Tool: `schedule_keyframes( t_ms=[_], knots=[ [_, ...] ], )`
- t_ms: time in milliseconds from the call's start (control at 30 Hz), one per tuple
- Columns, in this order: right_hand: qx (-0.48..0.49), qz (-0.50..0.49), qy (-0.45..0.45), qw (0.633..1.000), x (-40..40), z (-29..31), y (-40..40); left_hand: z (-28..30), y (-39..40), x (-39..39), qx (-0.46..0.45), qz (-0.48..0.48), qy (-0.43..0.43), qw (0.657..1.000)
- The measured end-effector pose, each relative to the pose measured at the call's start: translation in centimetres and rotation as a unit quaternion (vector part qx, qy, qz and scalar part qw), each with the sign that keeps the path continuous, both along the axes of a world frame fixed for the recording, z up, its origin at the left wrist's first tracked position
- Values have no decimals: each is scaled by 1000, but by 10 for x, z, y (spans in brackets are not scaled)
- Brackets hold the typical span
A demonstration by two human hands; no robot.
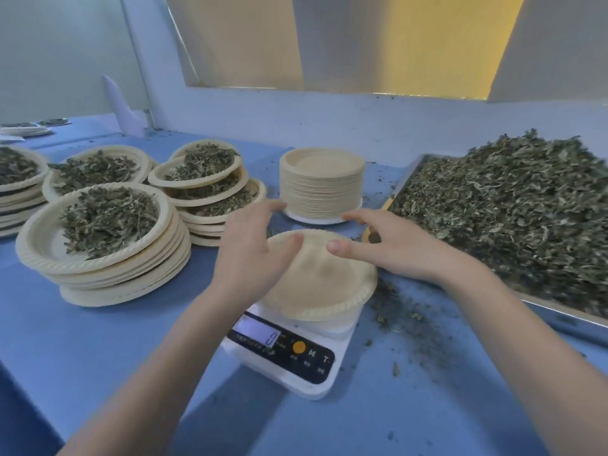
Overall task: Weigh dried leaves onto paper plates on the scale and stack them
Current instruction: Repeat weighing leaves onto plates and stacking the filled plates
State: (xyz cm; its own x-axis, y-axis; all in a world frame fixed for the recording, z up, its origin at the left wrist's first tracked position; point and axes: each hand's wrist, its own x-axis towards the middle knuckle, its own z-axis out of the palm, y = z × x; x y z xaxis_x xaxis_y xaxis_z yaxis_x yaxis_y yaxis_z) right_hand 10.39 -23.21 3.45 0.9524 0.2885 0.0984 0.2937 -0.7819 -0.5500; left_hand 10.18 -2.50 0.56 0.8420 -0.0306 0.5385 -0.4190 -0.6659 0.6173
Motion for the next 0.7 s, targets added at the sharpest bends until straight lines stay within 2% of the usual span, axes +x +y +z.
schedule_keyframes(
  t_ms=[33, 100, 167, 300, 400, 467, 533, 600, 700],
  knots=[
    [14, 5, -8, 1000, 0, 1, -3, 10, -18, 6, 39, -39, -4, 998],
    [43, 14, -37, 998, 0, 4, -14, 26, -61, 17, 64, -125, 55, 989],
    [49, -1, -56, 997, 7, 6, -37, 34, -104, 30, 101, -170, 109, 974],
    [-45, -97, 10, 994, 32, 3, -107, 38, -175, 59, 190, -207, 169, 945],
    [-118, -154, 50, 980, 61, -3, -155, 37, -211, 79, 313, -218, 273, 883],
    [-166, -168, 41, 971, 87, -7, -173, 35, -225, 89, 389, -215, 348, 825],
    [-204, -169, 27, 964, 114, -12, -179, 30, -232, 98, 438, -193, 380, 792],
    [-230, -150, 9, 961, 142, -17, -178, 24, -237, 107, 457, -170, 366, 793],
    [-245, -136, -6, 960, 177, -24, -169, 18, -241, 118, 452, -167, 326, 813]
  ],
)
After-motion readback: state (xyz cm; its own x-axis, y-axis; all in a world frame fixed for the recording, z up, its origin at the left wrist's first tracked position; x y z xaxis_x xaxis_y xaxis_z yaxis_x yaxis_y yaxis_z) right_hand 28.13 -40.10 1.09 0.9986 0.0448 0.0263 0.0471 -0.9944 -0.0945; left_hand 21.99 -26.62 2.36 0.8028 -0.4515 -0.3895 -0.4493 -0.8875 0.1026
